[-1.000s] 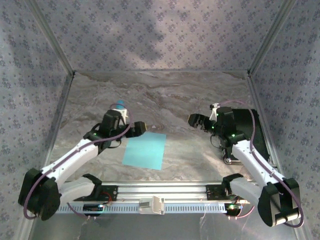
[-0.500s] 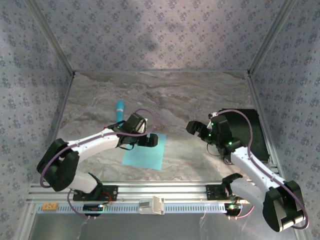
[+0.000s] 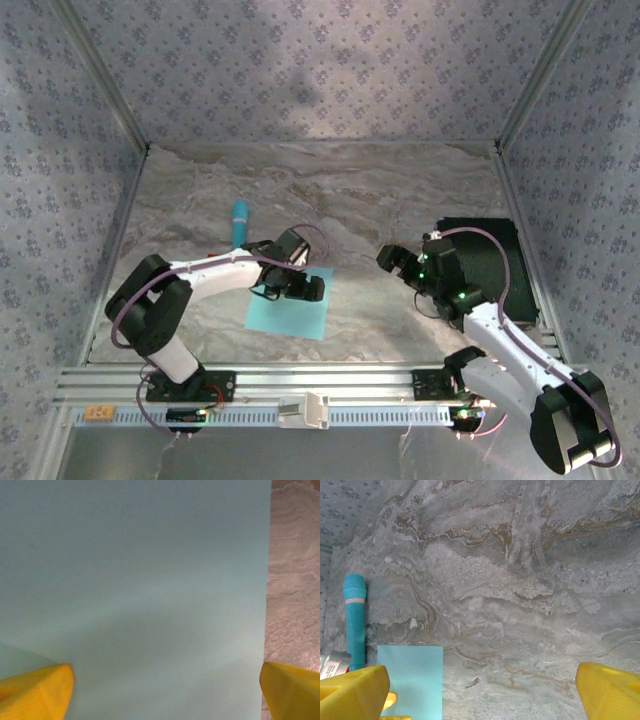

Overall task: Fold a paper plane with a square sheet of paper (pick it up from the middle)
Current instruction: First fold the square sheet of paper in half at the center of the table.

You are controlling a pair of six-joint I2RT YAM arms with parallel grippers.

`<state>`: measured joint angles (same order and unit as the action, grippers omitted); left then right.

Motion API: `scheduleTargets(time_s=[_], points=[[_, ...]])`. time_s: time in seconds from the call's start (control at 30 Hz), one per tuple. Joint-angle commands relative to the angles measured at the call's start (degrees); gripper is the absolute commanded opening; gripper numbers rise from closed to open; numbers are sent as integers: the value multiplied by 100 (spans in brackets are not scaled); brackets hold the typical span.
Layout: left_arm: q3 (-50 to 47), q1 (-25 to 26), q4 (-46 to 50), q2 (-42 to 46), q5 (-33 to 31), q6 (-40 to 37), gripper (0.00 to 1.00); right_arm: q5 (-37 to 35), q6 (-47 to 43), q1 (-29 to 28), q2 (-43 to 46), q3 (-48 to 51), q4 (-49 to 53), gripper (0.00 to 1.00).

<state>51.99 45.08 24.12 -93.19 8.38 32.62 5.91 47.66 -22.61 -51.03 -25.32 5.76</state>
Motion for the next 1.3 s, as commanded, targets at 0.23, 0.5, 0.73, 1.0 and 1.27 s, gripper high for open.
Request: scheduleTargets(time_s=[0.23, 0.5, 0.73, 1.0, 1.27], points=[[328, 113, -96, -538, 258, 514, 95, -442, 201, -67, 415, 290, 219, 99], [766, 347, -568, -755, -202, 1069, 96, -760, -290, 11, 619, 65, 804, 99], [1178, 690, -17, -496, -1516, 654, 96, 224, -754, 564, 670, -393, 1113, 99], [1078, 618, 714, 107, -2241, 504, 100, 1230, -889, 1139, 913, -234, 542, 99], [1296, 460, 1198, -61, -1587, 534, 100, 1038, -914, 630, 238, -659, 995, 99]])
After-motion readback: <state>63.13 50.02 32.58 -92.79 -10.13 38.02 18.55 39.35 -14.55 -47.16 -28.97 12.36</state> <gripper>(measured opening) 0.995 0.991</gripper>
